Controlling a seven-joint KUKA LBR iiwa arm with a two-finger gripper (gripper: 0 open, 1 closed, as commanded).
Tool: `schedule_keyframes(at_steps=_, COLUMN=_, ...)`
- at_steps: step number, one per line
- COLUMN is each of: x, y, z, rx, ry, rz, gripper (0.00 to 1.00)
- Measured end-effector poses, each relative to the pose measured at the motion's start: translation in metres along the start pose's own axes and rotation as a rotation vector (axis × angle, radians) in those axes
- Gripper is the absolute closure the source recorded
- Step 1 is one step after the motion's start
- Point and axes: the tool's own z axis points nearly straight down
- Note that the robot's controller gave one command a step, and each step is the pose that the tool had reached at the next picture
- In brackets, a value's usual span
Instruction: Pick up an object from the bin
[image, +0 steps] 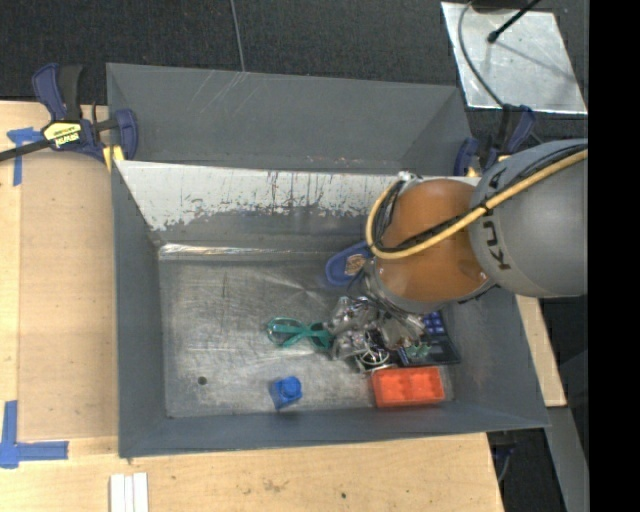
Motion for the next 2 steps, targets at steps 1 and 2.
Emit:
schedule_keyframes(at_steps=1, x=0.0, y=0.0, z=0.0, rx=0.0, ry=0.0, rz=0.0, gripper=1.0)
schedule_keyframes(at_steps=2, x=0.039, y=-0.035, z=-0.053, rx=-0.002, ry=0.009, rz=-0.064, gripper=1.0)
